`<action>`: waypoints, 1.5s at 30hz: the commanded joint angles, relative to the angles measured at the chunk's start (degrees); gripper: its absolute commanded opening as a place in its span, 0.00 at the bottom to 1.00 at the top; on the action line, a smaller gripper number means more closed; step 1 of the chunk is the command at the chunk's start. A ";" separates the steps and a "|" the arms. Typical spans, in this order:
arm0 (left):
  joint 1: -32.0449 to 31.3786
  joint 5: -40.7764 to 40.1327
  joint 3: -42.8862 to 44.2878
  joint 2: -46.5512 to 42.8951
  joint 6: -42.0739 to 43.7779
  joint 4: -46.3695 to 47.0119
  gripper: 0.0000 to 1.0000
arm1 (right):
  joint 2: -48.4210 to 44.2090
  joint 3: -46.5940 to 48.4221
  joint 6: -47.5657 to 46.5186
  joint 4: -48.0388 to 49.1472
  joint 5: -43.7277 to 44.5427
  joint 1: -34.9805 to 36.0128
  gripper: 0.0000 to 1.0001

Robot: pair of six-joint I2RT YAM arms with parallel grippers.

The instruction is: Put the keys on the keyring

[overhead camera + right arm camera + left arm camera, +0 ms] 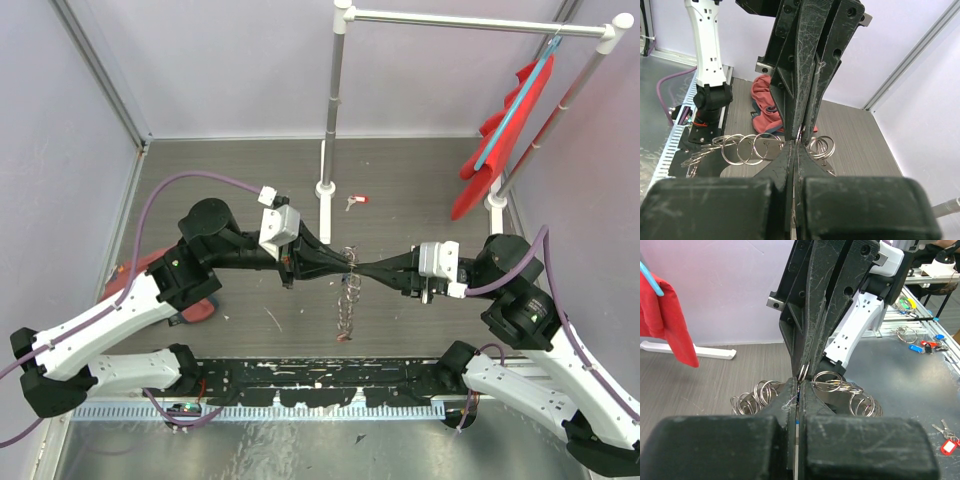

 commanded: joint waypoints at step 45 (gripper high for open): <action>-5.42 -15.90 15.28 4.55 20.08 -32.31 0.00 | 8.52 6.34 0.06 -13.82 0.84 -0.07 0.35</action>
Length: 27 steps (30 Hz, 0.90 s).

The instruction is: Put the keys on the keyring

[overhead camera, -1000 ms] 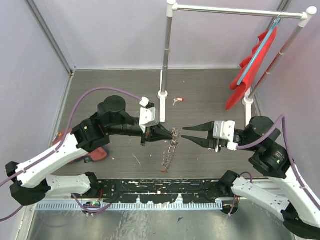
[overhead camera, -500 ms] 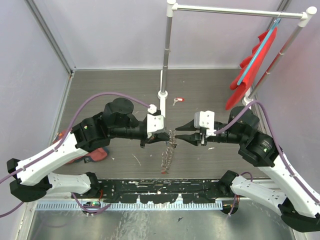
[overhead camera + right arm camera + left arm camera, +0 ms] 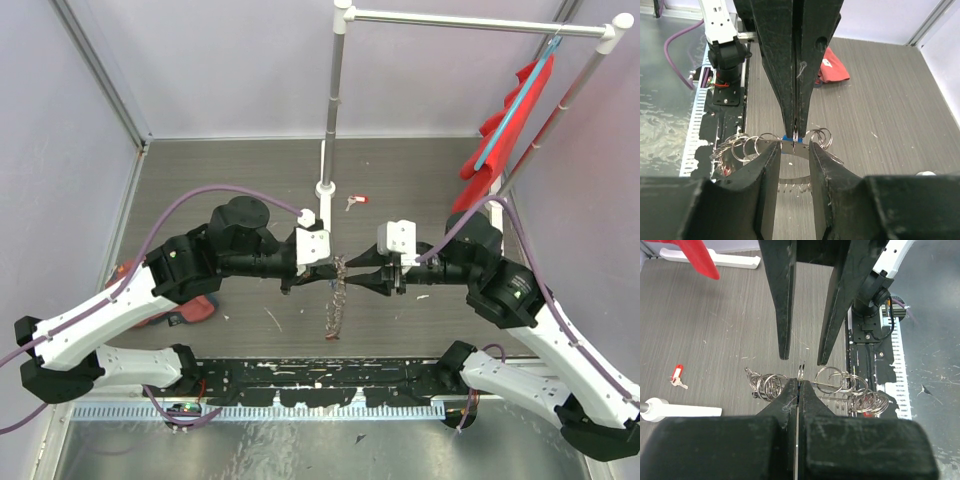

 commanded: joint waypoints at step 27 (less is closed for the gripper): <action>-1.00 -0.10 1.92 -0.68 -0.16 3.30 0.00 | 2.34 1.08 -2.23 0.92 -2.87 -0.06 0.01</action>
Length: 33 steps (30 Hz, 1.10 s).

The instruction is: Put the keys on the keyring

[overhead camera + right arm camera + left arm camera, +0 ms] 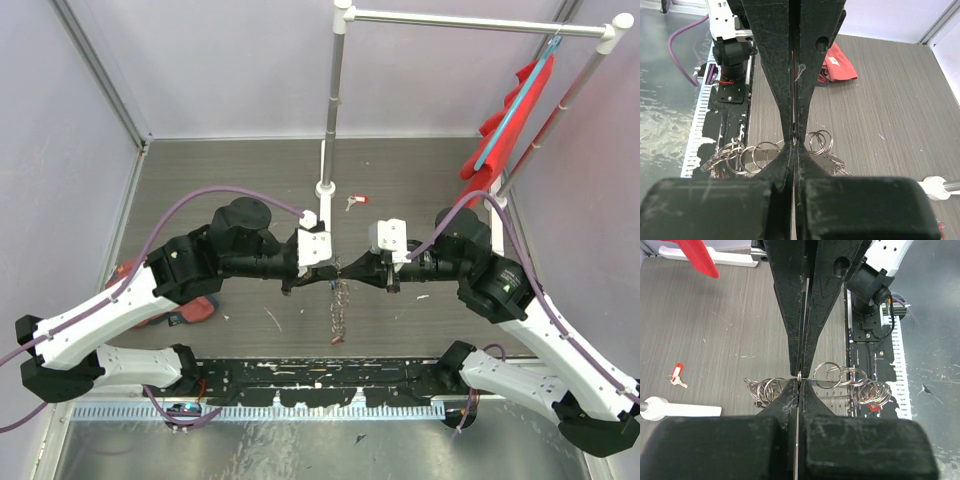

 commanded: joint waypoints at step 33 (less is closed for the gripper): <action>-0.33 2.63 -9.78 -8.55 -9.06 22.41 0.43 | -8.63 -2.18 -2.11 12.07 -0.07 -0.06 0.01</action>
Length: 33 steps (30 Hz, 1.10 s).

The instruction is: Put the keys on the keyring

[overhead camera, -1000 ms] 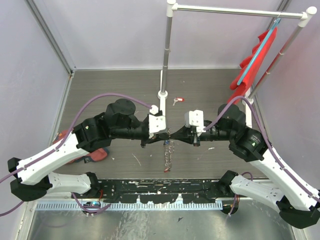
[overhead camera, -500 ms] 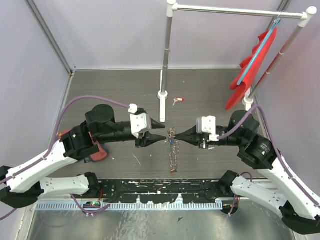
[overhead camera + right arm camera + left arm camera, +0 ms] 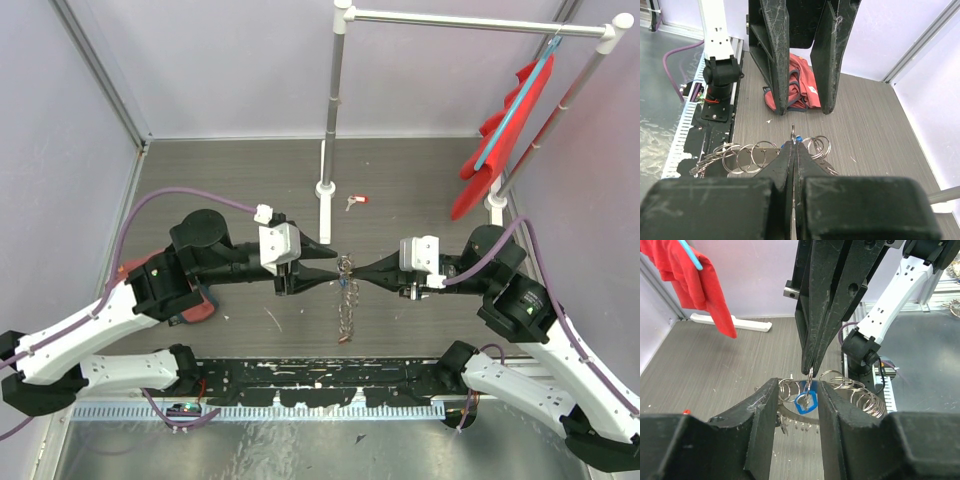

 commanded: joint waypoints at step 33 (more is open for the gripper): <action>-0.24 2.60 0.67 2.43 0.39 -0.27 0.21 | -2.13 0.99 -1.45 6.08 2.17 0.00 0.01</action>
